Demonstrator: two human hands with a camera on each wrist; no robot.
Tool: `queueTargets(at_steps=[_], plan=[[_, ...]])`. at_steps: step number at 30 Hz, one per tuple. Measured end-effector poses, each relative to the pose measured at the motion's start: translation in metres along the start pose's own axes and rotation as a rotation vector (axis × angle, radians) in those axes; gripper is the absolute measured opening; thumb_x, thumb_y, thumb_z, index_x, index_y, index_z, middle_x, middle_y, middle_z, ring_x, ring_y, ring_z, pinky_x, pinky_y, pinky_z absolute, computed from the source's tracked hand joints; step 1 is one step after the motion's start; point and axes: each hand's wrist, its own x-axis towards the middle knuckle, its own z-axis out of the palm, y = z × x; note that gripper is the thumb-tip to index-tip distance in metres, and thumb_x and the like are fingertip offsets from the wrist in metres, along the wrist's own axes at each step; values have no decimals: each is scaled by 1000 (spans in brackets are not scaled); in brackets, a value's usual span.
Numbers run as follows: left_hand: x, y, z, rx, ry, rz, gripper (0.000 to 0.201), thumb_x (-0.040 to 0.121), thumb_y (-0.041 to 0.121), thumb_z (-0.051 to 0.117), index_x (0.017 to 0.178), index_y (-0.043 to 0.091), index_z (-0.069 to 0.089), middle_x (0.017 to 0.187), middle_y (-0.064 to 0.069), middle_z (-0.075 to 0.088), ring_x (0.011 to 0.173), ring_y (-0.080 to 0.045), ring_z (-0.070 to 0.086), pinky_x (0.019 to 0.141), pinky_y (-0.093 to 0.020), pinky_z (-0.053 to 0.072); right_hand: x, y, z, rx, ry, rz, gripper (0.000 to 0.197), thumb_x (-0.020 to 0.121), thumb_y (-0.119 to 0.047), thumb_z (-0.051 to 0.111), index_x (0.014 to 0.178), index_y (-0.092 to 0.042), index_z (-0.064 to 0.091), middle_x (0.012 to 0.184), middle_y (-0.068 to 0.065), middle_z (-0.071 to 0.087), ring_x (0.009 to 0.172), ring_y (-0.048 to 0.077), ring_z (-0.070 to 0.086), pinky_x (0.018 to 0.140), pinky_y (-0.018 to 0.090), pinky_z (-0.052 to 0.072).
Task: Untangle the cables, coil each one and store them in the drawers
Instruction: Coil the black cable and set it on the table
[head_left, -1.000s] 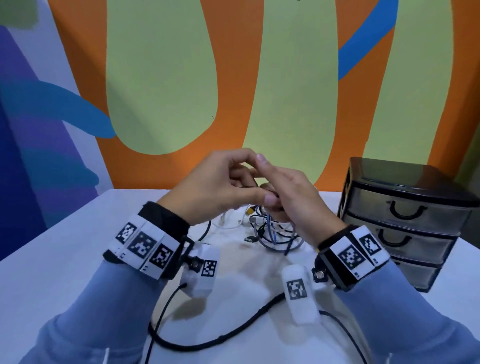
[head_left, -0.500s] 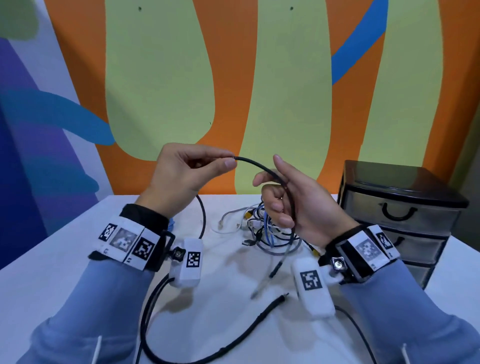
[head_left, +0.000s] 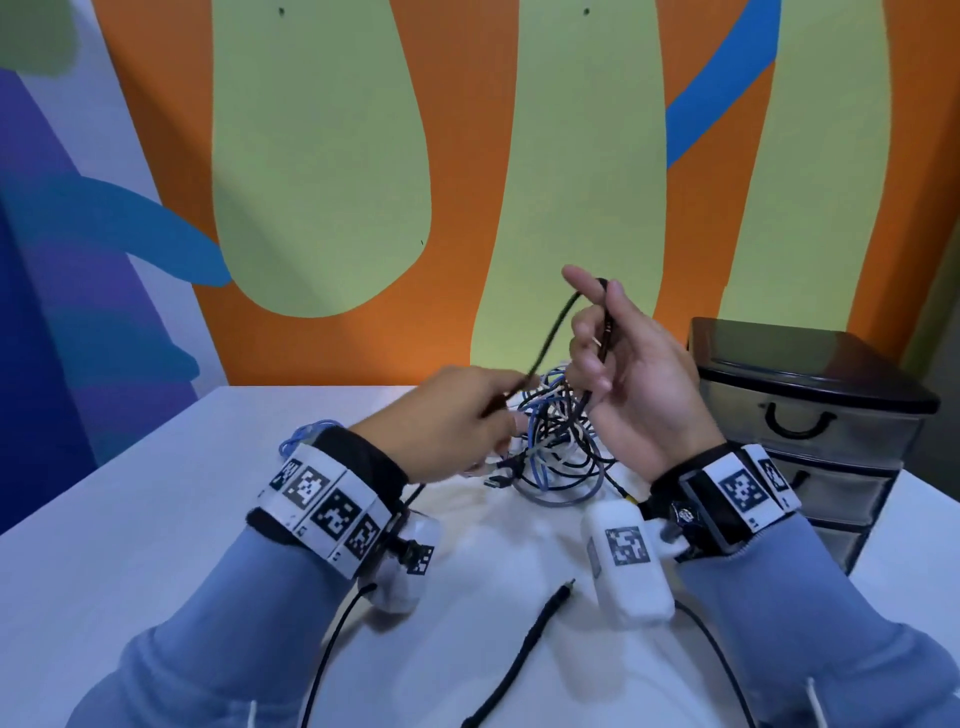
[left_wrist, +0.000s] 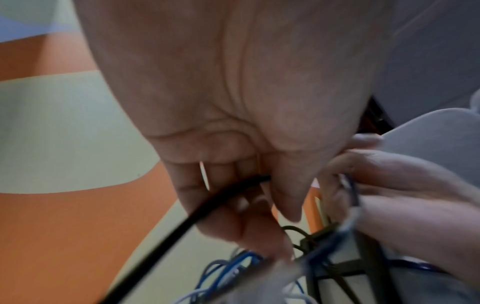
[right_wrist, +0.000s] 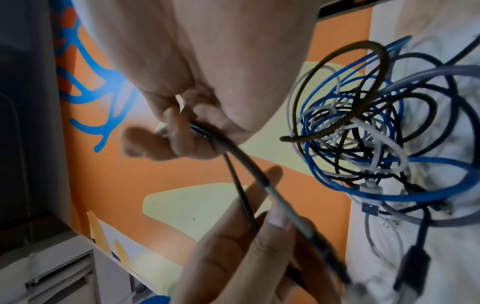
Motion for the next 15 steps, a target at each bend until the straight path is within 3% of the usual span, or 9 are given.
queueTargets(at_steps=[2, 3, 5, 7, 9, 11, 15], plan=[[-3, 11, 6, -1, -57, 72, 20, 105, 16, 60, 124, 15, 67, 72, 5, 71, 61, -11, 66, 60, -28, 47, 1, 3, -1, 20, 50, -48, 41, 111, -24, 47, 145, -2, 52, 92, 8, 76, 75, 16, 73, 59, 19, 54], [-4, 17, 8, -4, -64, 102, 16, 104, 14, 61, 119, 13, 68, 68, 5, 70, 60, -12, 66, 60, -29, 47, 2, 4, -1, 10, 58, -72, 40, 112, -22, 46, 146, -1, 48, 103, 14, 78, 91, 24, 77, 70, 23, 60], [-7, 27, 8, -28, -72, 139, 11, 102, 13, 63, 110, 11, 69, 65, 0, 70, 57, -13, 65, 59, -29, 46, 5, 8, -3, -71, 70, -123, 41, 114, -22, 42, 150, -2, 40, 114, 21, 76, 109, 33, 75, 89, 29, 61], [-11, 33, 5, -97, -83, 136, 9, 100, 12, 65, 106, 10, 71, 68, -10, 70, 53, -17, 66, 55, -24, 45, 7, 11, -3, -216, 79, -161, 42, 115, -21, 38, 153, -5, 35, 113, 19, 77, 111, 31, 74, 95, 31, 59], [-15, 37, 2, -192, -64, 126, 5, 97, 9, 69, 99, 10, 73, 69, -17, 68, 47, -20, 63, 51, -22, 44, 7, 14, -2, -407, 58, -160, 42, 115, -22, 37, 155, -11, 36, 107, 14, 79, 102, 26, 77, 89, 28, 60], [-18, 38, -4, -296, -8, 127, 5, 95, 7, 73, 93, 3, 73, 60, -21, 60, 43, -17, 55, 47, -20, 41, 5, 16, -2, -534, 31, -112, 42, 114, -23, 40, 155, -17, 39, 93, 9, 80, 81, 22, 77, 72, 28, 61], [-18, 28, -26, -570, 196, 125, 15, 88, 15, 82, 87, 2, 75, 53, -3, 48, 46, -18, 35, 44, -22, 28, 1, 12, -4, -643, -3, -3, 39, 113, -28, 44, 150, -19, 50, 63, 8, 67, 39, 18, 53, 45, 25, 44]])
